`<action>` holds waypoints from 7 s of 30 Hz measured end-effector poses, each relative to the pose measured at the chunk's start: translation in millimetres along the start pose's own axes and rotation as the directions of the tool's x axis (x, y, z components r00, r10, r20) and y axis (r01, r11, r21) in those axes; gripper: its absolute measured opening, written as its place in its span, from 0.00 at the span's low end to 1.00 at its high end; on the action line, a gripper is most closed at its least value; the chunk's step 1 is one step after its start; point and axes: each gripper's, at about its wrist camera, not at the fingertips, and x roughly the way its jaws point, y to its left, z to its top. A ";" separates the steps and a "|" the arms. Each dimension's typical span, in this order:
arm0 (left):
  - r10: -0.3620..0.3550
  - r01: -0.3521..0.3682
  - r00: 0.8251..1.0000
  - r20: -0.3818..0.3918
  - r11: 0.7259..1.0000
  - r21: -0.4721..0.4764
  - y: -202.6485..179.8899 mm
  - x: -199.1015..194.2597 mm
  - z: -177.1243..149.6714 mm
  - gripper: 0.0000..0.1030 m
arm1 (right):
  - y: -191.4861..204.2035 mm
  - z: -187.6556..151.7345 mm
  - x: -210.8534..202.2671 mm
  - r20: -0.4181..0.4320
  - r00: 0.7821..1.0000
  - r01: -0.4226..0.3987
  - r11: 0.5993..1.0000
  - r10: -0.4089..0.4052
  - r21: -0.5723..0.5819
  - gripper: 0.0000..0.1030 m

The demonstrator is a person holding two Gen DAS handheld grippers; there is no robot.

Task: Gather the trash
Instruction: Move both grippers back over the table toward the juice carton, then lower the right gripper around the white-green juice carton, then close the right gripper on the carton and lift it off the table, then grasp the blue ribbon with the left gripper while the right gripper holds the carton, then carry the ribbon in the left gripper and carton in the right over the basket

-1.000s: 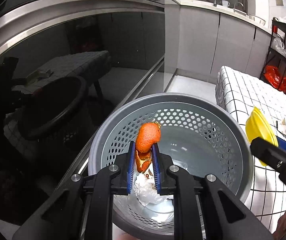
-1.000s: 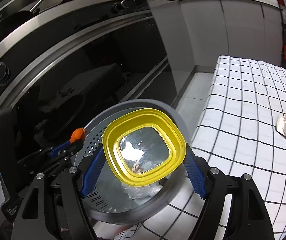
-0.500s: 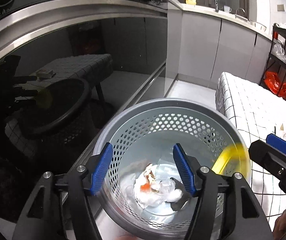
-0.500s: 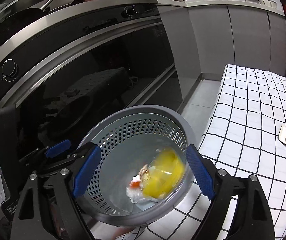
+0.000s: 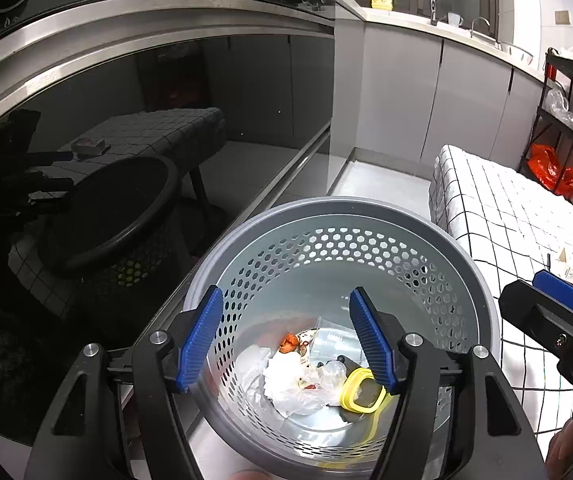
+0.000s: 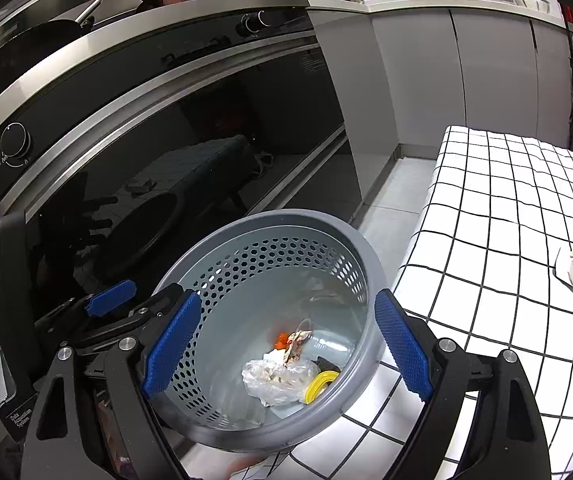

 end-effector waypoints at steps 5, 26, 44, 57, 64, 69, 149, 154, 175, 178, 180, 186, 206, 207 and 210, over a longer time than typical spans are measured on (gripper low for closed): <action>-0.013 0.013 1.000 0.005 1.000 0.002 -4.9 -2.8 -0.4 0.69 | -2.5 -1.4 -1.8 0.001 1.000 0.014 1.000 -0.014 0.000 0.82; -0.186 0.182 0.982 0.016 0.974 0.133 -96.5 -20.9 -13.0 0.83 | -104.8 -16.1 -89.0 0.081 0.965 0.240 0.964 -0.250 0.118 0.82; -0.290 0.294 0.956 -0.050 0.934 0.202 -177.2 -23.5 -32.8 0.84 | -239.1 -32.7 -153.6 0.060 0.929 0.355 0.924 -0.366 0.139 0.82; -0.299 0.311 0.950 -0.085 0.924 0.223 -188.9 -11.8 -36.3 0.84 | -264.0 -25.0 -113.2 -0.006 0.942 0.335 0.941 -0.335 0.037 0.82; -0.310 0.323 0.946 -0.091 0.917 0.236 -194.7 -10.7 -37.8 0.84 | -274.1 -17.8 -101.2 -0.024 0.958 0.286 0.958 -0.285 0.028 0.82; -0.315 0.328 0.945 -0.090 0.917 0.227 -192.3 -10.0 -36.5 0.84 | -275.8 -12.7 -93.0 -0.031 0.965 0.262 0.965 -0.261 0.008 0.82; -0.397 0.449 0.893 -0.211 0.810 0.376 -387.4 12.4 -29.1 0.84 | -284.4 -49.5 -253.2 0.210 0.826 0.381 0.793 -0.522 0.475 0.61; -0.385 0.450 0.891 -0.240 0.812 0.371 -402.8 28.0 -29.6 0.84 | -287.3 -48.3 -253.0 0.208 0.832 0.369 0.793 -0.514 0.485 0.60; -0.416 0.485 0.872 -0.258 0.808 0.336 -392.5 22.5 -24.1 0.19 | -283.8 -43.8 -253.8 0.212 0.838 0.364 0.805 -0.503 0.469 0.60; -0.418 0.473 0.880 -0.223 0.813 0.341 -374.3 7.3 -20.7 0.19 | -281.3 -41.2 -252.3 0.215 0.842 0.358 0.810 -0.495 0.465 0.60; -0.418 0.465 0.885 -0.206 0.817 0.340 -362.5 -1.9 -18.2 0.19 | -277.2 -39.6 -250.1 0.218 0.843 0.357 0.815 -0.492 0.457 0.60; -0.396 0.420 0.908 -0.139 0.845 0.331 -316.4 -29.8 -6.0 0.19 | -262.9 -33.2 -240.5 0.221 0.852 0.351 0.832 -0.474 0.429 0.59; -0.256 0.248 0.967 0.009 0.942 0.228 -162.5 -66.2 15.4 0.19 | -151.9 2.7 -167.5 0.233 0.928 0.236 0.944 -0.289 0.232 0.59; -0.248 0.239 0.969 0.013 0.945 0.223 -156.9 -66.2 15.6 0.19 | -144.7 5.3 -161.5 0.231 0.933 0.226 0.949 -0.275 0.219 0.59; -0.215 0.207 0.976 0.023 0.959 0.191 -130.4 -63.9 17.2 0.19 | -123.9 11.2 -144.1 0.227 0.944 0.198 0.962 -0.239 0.187 0.58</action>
